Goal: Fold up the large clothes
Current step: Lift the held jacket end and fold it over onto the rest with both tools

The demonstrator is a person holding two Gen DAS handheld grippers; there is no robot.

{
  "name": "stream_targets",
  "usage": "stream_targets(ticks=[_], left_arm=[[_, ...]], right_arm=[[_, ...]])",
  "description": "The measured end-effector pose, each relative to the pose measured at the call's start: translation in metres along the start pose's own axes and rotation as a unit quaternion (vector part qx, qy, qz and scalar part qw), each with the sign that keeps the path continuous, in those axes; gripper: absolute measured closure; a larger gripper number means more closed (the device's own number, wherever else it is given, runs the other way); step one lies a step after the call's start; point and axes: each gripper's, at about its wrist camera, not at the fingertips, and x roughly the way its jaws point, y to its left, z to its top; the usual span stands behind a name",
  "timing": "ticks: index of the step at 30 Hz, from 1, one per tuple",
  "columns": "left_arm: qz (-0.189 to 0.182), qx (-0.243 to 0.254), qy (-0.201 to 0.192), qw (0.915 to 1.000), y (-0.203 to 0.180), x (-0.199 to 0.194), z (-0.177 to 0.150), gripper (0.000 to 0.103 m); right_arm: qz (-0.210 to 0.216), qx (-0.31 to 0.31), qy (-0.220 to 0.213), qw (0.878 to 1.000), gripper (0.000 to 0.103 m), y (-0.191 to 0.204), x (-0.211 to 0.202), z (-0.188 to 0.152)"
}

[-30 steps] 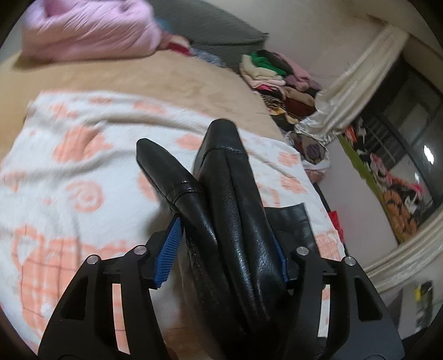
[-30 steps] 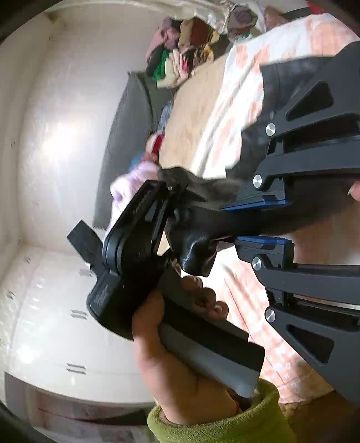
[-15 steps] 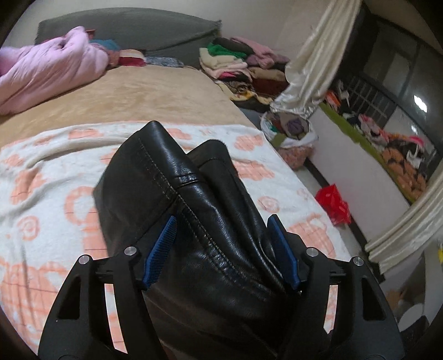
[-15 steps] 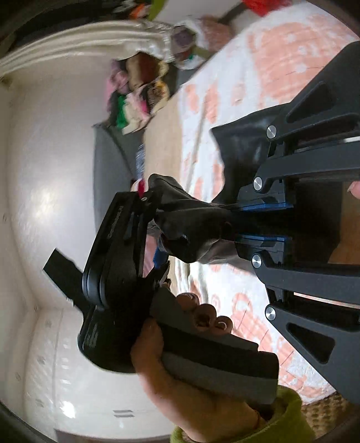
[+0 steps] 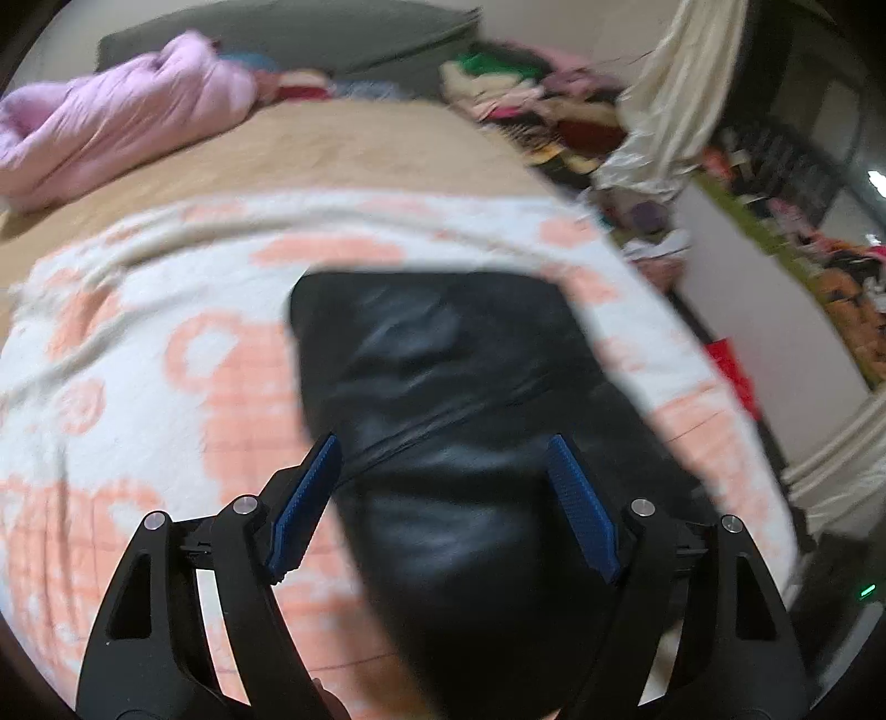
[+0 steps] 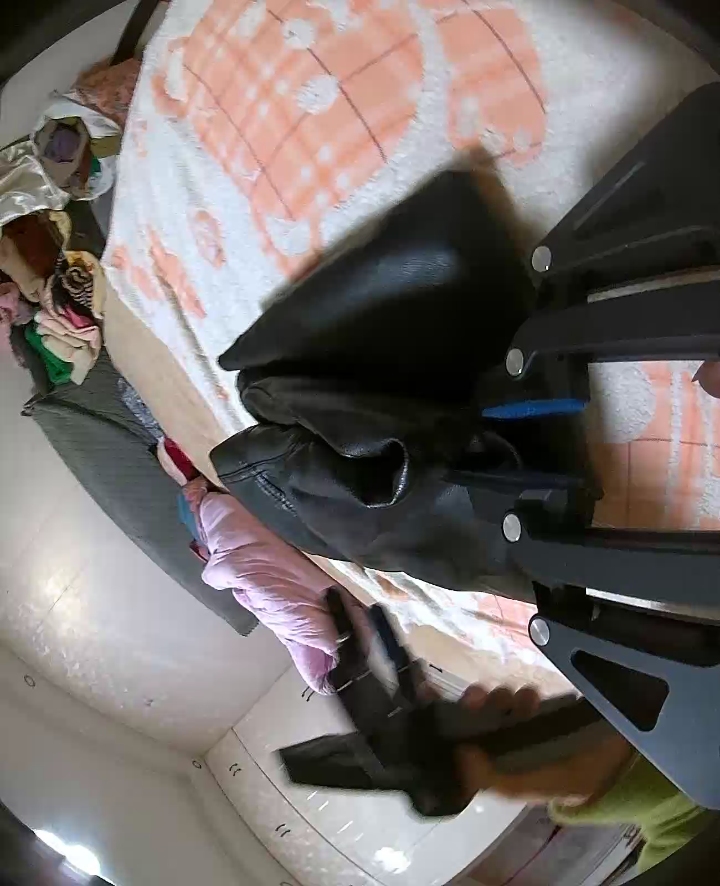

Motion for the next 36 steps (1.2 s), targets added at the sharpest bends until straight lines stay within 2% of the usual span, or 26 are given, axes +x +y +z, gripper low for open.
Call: stream_targets(ticks=[2,3,5,8,10,14,15,16,17,18,20,22,23,25,26,28,30,32,34,36], left_arm=[[-0.012,-0.017,0.031,0.9993,0.012,0.016,-0.011,0.034],[-0.013,-0.022,0.036,0.999,0.015,0.021,-0.014,0.034],[-0.003,-0.018,0.03,0.9994,0.016,0.025,-0.02,0.034],[-0.008,-0.02,0.025,0.9995,0.018,0.024,-0.021,0.034],[-0.009,-0.02,0.024,0.9995,0.017,0.024,-0.022,0.034],[-0.011,-0.018,0.023,0.9995,0.019,0.026,-0.023,0.034],[-0.008,-0.018,0.023,0.9996,0.02,0.025,-0.023,0.034],[-0.005,-0.018,0.022,0.9996,0.019,0.023,-0.023,0.034],[-0.01,-0.02,0.022,0.9995,0.023,0.021,-0.023,0.034],[-0.016,-0.025,0.022,0.9993,0.026,0.018,-0.022,0.034],[-0.025,-0.037,0.011,0.999,0.033,0.007,-0.021,0.034],[-0.033,-0.045,0.001,0.9984,0.038,-0.002,-0.018,0.027],[-0.035,-0.047,-0.003,0.9983,0.039,-0.008,-0.015,0.027],[-0.043,-0.043,-0.004,0.9981,0.036,-0.012,-0.013,0.027],[-0.047,-0.04,-0.002,0.9981,0.033,-0.011,-0.013,0.026],[-0.058,-0.039,0.016,0.9974,0.029,-0.002,-0.018,0.022],[-0.068,-0.041,0.035,0.9963,0.024,0.011,-0.024,0.022],[-0.08,-0.041,0.048,0.9948,0.018,0.021,-0.03,0.02],[-0.084,-0.045,0.056,0.9939,0.015,0.027,-0.034,0.012],[-0.086,-0.046,0.061,0.9934,0.012,0.03,-0.036,0.012]], right_arm=[[-0.009,-0.009,0.002,1.0,0.065,0.006,-0.001,-0.002],[-0.017,-0.017,0.005,1.0,0.058,0.008,0.001,0.004],[-0.029,-0.038,0.008,0.999,0.036,0.019,0.002,0.007],[-0.027,-0.056,0.0,0.998,0.022,0.027,0.006,0.033],[-0.041,-0.061,0.019,0.997,0.019,0.032,0.019,0.053],[-0.057,-0.068,0.049,0.995,0.022,0.033,0.056,0.084],[-0.062,-0.083,0.064,0.992,0.031,0.036,0.066,0.087],[-0.081,-0.117,0.073,0.987,0.067,0.041,0.076,0.088],[-0.093,-0.151,0.071,0.981,0.075,0.049,0.081,0.089],[-0.093,-0.173,0.063,0.978,0.078,0.057,0.08,0.088],[-0.064,-0.21,0.03,0.975,0.081,0.078,0.068,0.091],[-0.037,-0.227,-0.01,0.973,0.081,0.092,0.047,0.099],[-0.032,-0.233,-0.025,0.972,0.081,0.094,0.04,0.104],[-0.026,-0.228,-0.051,0.972,0.081,0.09,0.024,0.115],[-0.024,-0.208,-0.058,0.976,0.081,0.079,0.017,0.12],[-0.019,-0.152,-0.041,0.987,0.081,0.046,0.015,0.123],[-0.03,-0.11,-0.018,0.993,0.081,0.014,0.02,0.115],[-0.036,-0.058,0.006,0.998,0.081,-0.025,0.028,0.101],[-0.03,-0.031,0.016,0.999,0.079,-0.045,0.032,0.092],[-0.021,-0.006,0.029,0.999,0.076,-0.061,0.036,0.09]])
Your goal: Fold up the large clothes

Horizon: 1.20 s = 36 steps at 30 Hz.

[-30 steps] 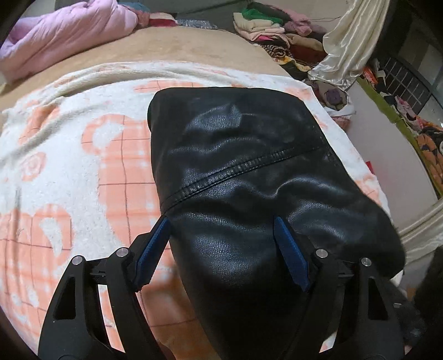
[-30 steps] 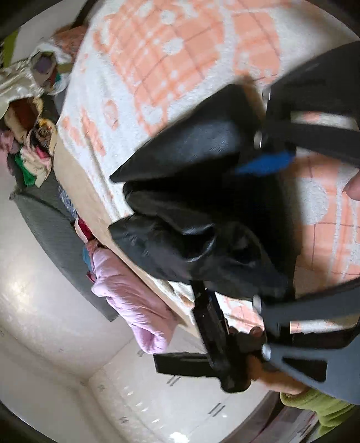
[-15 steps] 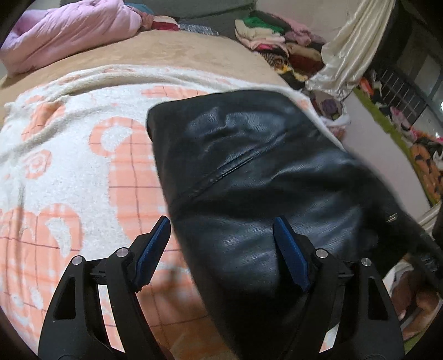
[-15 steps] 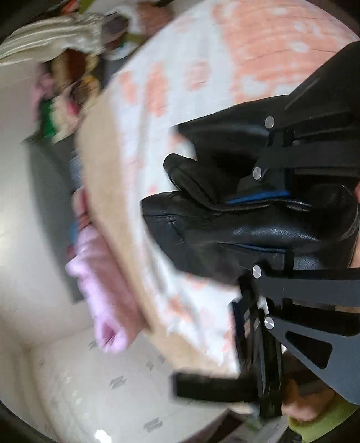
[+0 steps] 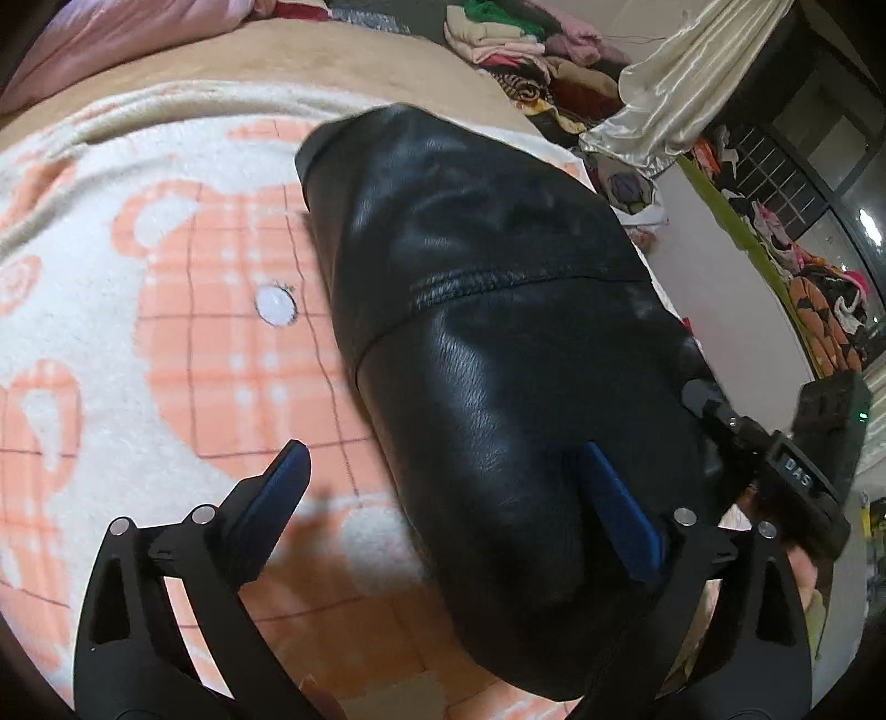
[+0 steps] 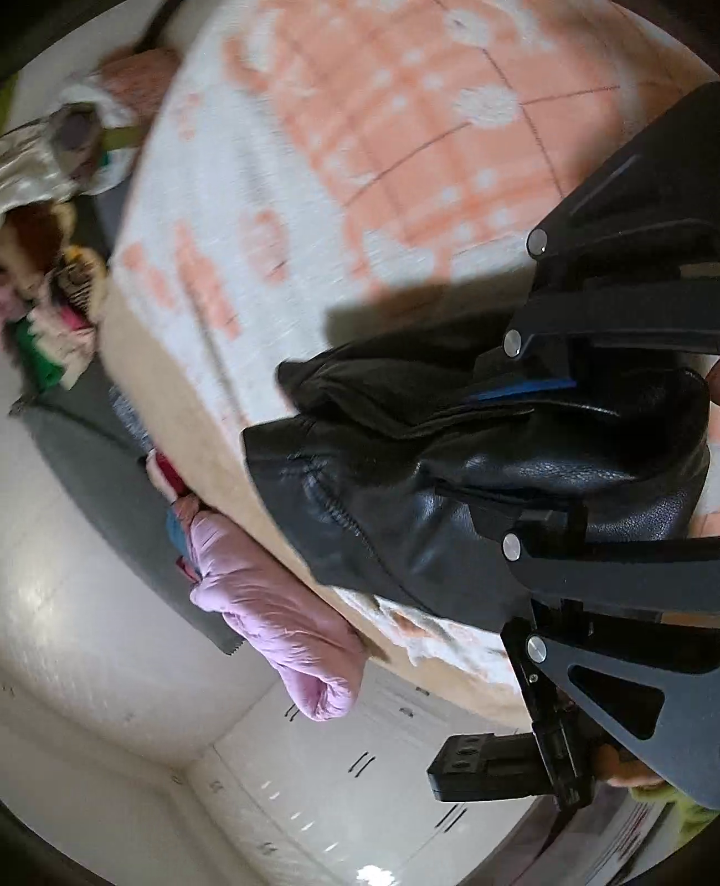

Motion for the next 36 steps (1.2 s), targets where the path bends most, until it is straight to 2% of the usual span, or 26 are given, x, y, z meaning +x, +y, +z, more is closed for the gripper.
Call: stream_targets(ticks=[6,7,8,9,12,13,14,15,16,19,23,27,30,31,33,34,35,36], left_arm=[[0.014,0.019,0.002,0.9997,-0.015,0.005,-0.003,0.01],[0.016,0.022,0.002,0.9996,-0.017,0.005,-0.002,0.01],[0.018,0.025,0.003,0.9995,-0.018,0.006,-0.003,0.01],[0.018,0.026,0.003,0.9995,-0.02,0.007,-0.003,0.01],[0.021,0.032,0.002,0.9993,-0.021,0.007,-0.003,0.01],[0.022,0.033,0.001,0.9992,-0.021,0.006,-0.003,0.01],[0.021,0.034,0.001,0.9992,-0.022,0.006,-0.003,0.01],[0.02,0.034,0.003,0.9992,-0.022,0.007,-0.003,0.01],[0.019,0.035,0.005,0.9992,-0.022,0.008,-0.003,0.01],[0.024,0.042,0.005,0.9988,-0.022,0.008,-0.004,0.01],[0.034,0.053,0.006,0.998,-0.023,0.007,-0.004,0.01],[0.062,0.065,-0.004,0.996,-0.019,0.001,-0.001,0.01],[0.065,0.061,-0.002,0.996,-0.012,0.001,0.0,0.009],[0.062,0.059,0.003,0.9963,-0.011,0.004,-0.002,0.009],[0.062,0.056,0.001,0.9965,-0.011,0.007,-0.003,0.009],[0.062,0.055,-0.001,0.9965,-0.01,0.007,-0.004,0.009],[0.062,0.055,-0.003,0.9966,-0.009,0.006,-0.004,0.009],[0.061,0.055,-0.006,0.9966,-0.009,0.005,-0.004,0.009]], right_arm=[[-0.009,0.032,0.023,0.999,0.052,-0.014,0.005,-0.007],[-0.017,0.03,0.023,0.999,0.035,-0.011,0.001,-0.007],[-0.047,0.023,0.021,0.998,0.009,-0.008,-0.005,-0.008],[-0.063,0.022,0.02,0.998,0.005,-0.006,-0.006,-0.006],[-0.046,0.036,0.011,0.998,0.006,-0.009,-0.02,-0.013],[-0.036,0.045,0.009,0.998,0.011,-0.012,-0.024,-0.017],[-0.028,0.049,0.009,0.998,0.027,-0.014,-0.027,-0.019],[-0.011,0.054,0.014,0.998,0.037,-0.017,-0.026,-0.022],[0.001,0.059,0.016,0.998,0.053,-0.018,-0.026,-0.024],[0.003,0.066,0.023,0.998,0.062,-0.016,-0.017,-0.032],[0.001,0.088,0.008,0.996,0.067,-0.007,-0.021,-0.043],[0.005,0.088,0.011,0.996,0.068,0.017,-0.024,-0.069],[-0.008,0.084,0.002,0.996,0.068,0.033,-0.022,-0.091],[-0.029,0.068,-0.004,0.997,0.063,0.037,-0.022,-0.092],[-0.051,0.057,0.009,0.997,0.046,0.037,-0.019,-0.086],[-0.061,0.063,0.02,0.996,0.02,0.035,-0.02,-0.082],[-0.069,0.073,0.029,0.994,0.014,0.031,-0.025,-0.076],[-0.058,0.077,0.007,0.995,0.014,0.03,-0.036,-0.069]])
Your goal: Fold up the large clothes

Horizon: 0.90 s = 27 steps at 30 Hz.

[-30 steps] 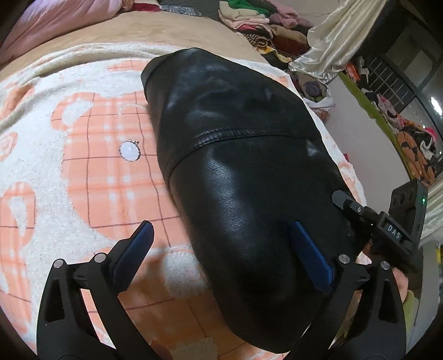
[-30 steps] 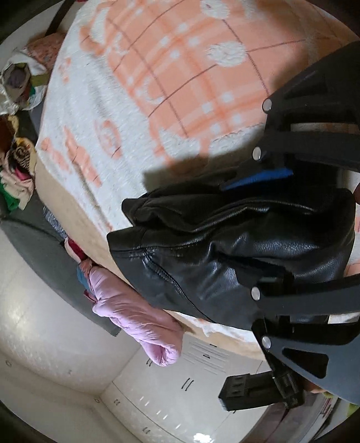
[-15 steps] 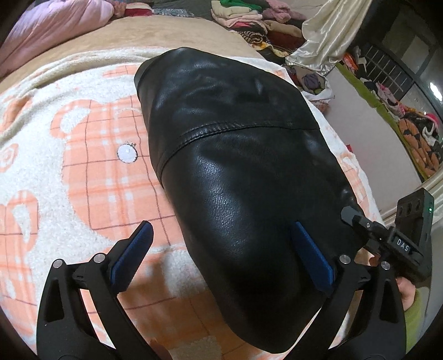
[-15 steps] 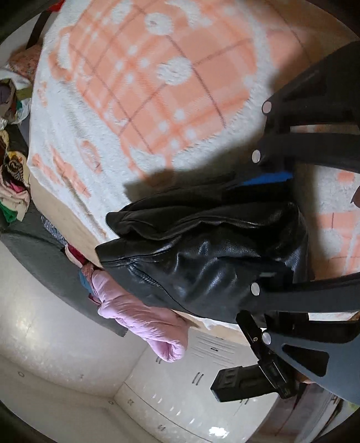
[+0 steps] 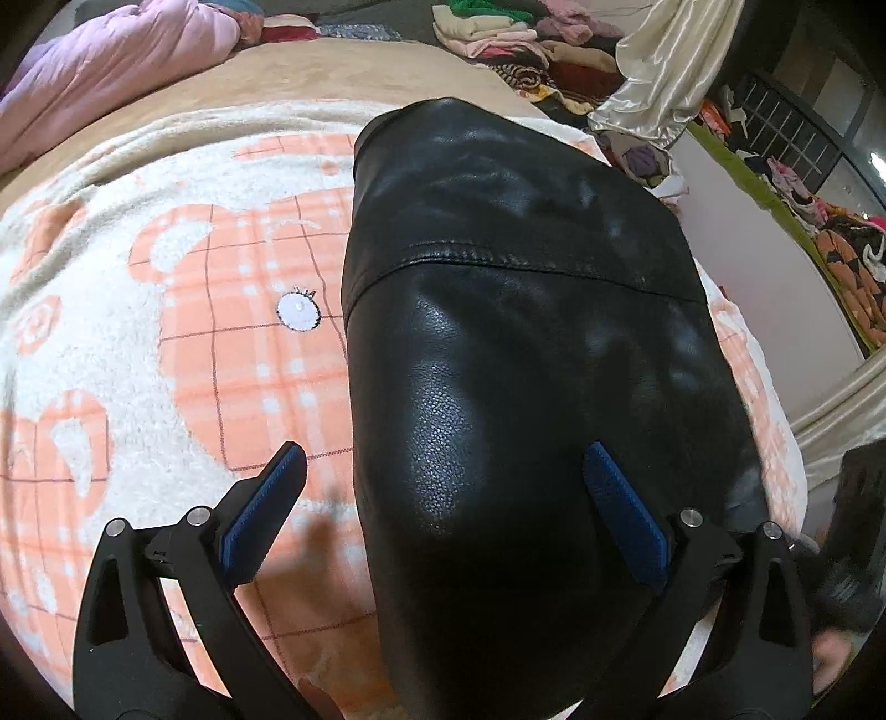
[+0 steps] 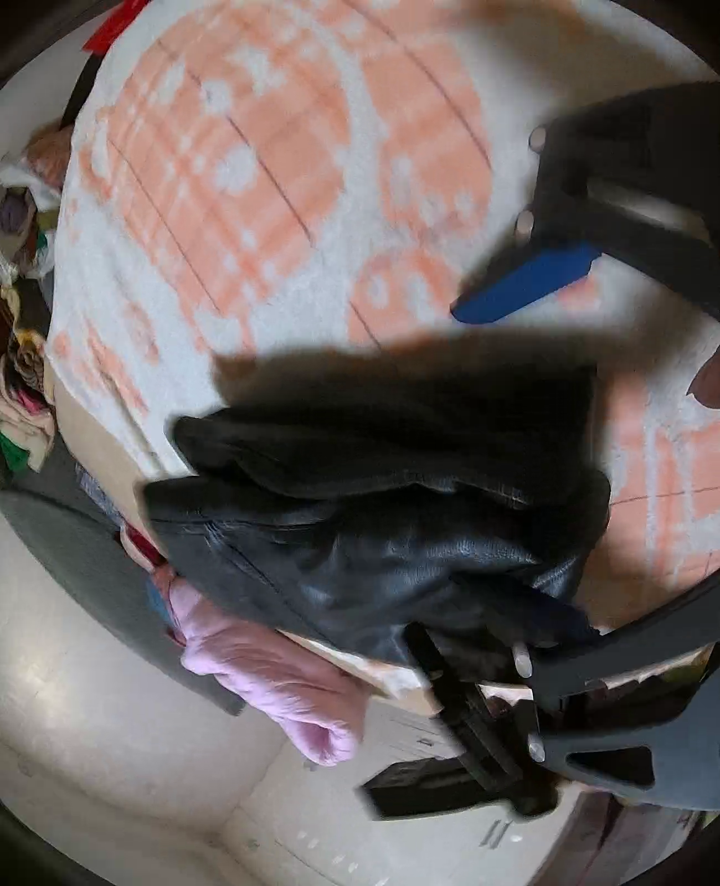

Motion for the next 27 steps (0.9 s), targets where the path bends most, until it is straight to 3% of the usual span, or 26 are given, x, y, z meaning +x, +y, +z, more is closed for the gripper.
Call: stream_targets(ticks=[3,4,6,8,11,12,13,16,19,21,27], left_arm=[[0.004,0.005,-0.004,1.0,0.0,0.0,-0.003,0.009],[0.006,0.007,-0.005,0.9999,0.001,-0.002,-0.005,0.009],[0.012,0.013,-0.008,0.9998,-0.003,-0.004,-0.005,0.009],[0.018,0.02,-0.011,0.9996,-0.008,-0.006,-0.008,0.009],[0.026,0.033,-0.013,0.999,-0.015,-0.008,-0.009,0.009],[0.03,0.04,-0.015,0.9986,-0.018,-0.009,-0.01,0.009],[0.034,0.046,-0.017,0.9982,-0.019,-0.009,-0.01,0.009],[0.055,0.065,-0.026,0.996,-0.025,-0.012,-0.011,0.009],[0.069,0.075,-0.039,0.9941,-0.03,-0.018,-0.011,0.009],[0.05,0.071,-0.038,0.9955,-0.03,-0.019,-0.013,0.009],[0.03,0.07,-0.018,0.9969,-0.034,-0.009,-0.014,0.009]], right_arm=[[-0.006,-0.037,-0.076,0.996,0.017,0.017,-0.026,0.034],[-0.004,-0.059,-0.083,0.995,0.02,0.026,-0.026,0.045],[-0.013,-0.115,-0.081,0.99,0.026,0.05,-0.014,0.068],[-0.031,-0.141,-0.051,0.988,0.041,0.065,0.017,0.089],[-0.064,-0.151,-0.032,0.986,0.046,0.07,0.056,0.107],[-0.074,-0.158,-0.031,0.984,0.053,0.071,0.065,0.109],[-0.077,-0.168,-0.027,0.982,0.073,0.071,0.072,0.109],[-0.058,-0.189,-0.041,0.979,0.092,0.071,0.073,0.101],[0.021,-0.2,-0.072,0.977,0.093,0.079,0.045,0.1],[0.051,-0.187,-0.083,0.977,0.093,0.069,0.032,0.106],[0.039,-0.093,-0.041,0.994,0.093,0.018,0.05,0.115]])
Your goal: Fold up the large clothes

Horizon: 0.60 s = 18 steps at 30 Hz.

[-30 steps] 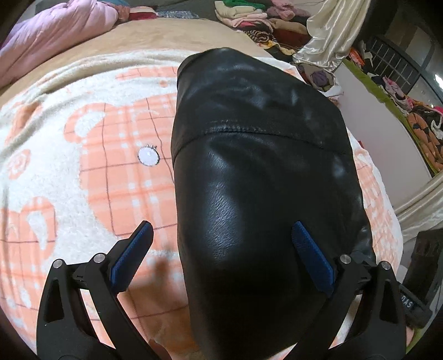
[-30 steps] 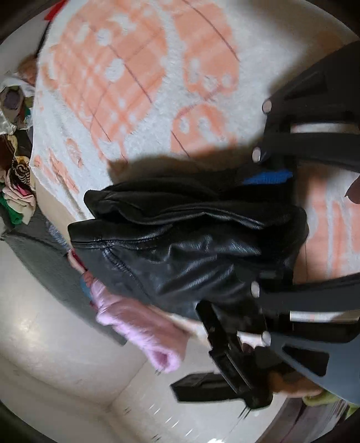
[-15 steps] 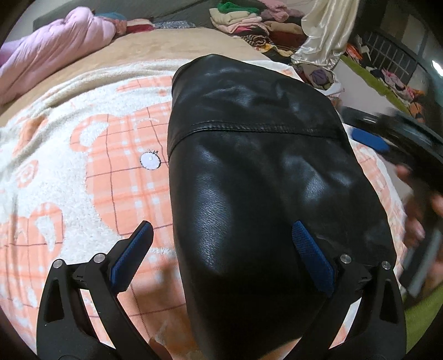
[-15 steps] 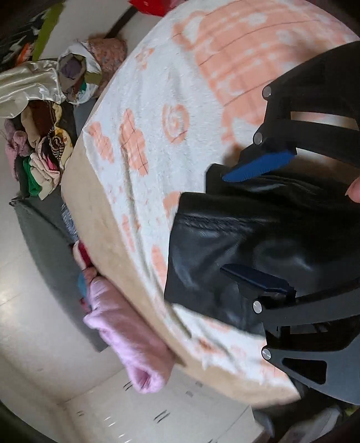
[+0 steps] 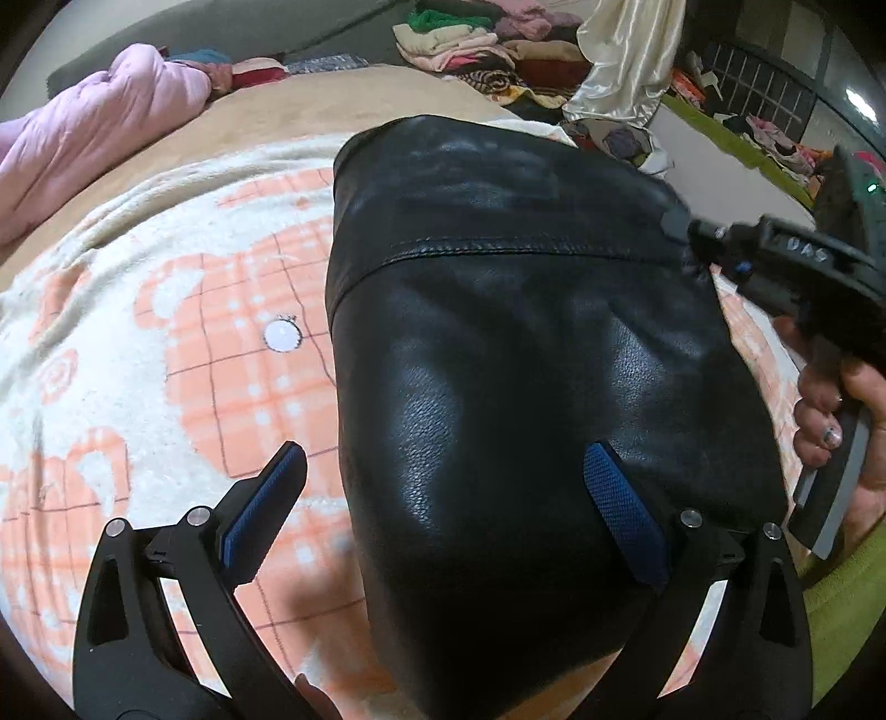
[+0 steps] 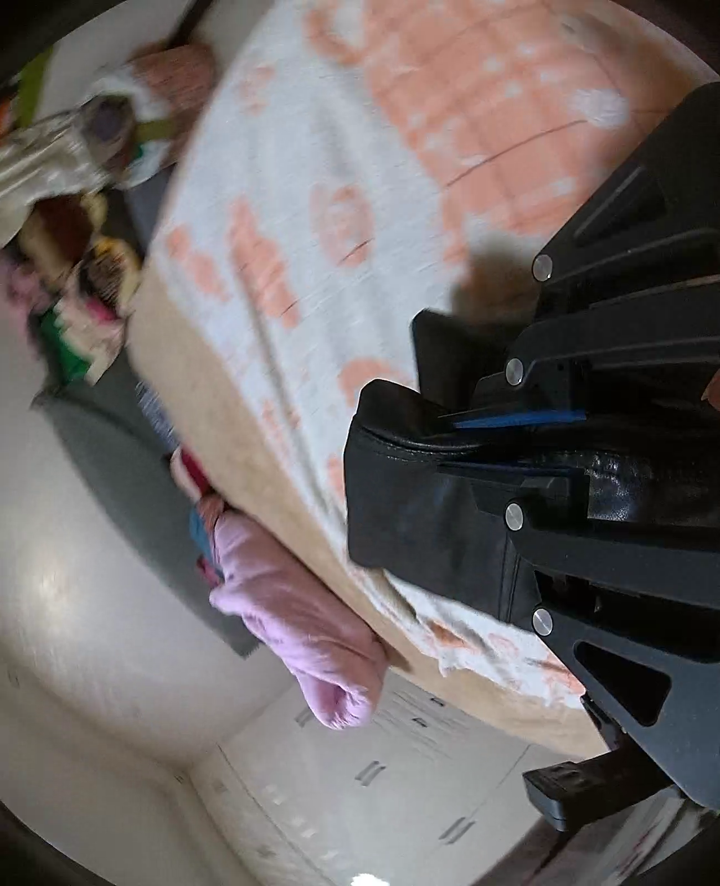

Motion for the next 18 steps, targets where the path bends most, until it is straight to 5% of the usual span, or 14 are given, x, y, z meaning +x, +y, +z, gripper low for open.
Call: stream_targets(ticks=[8,18], left_arm=[[-0.028,-0.025,0.012,0.9992,0.008,0.008,-0.001,0.008],[-0.033,-0.029,0.015,0.9989,0.009,0.008,-0.003,0.008]], right_arm=[[-0.063,-0.005,0.033,0.997,0.079,-0.005,0.017,-0.012],[-0.085,-0.04,0.037,0.995,0.074,-0.001,0.014,-0.023]])
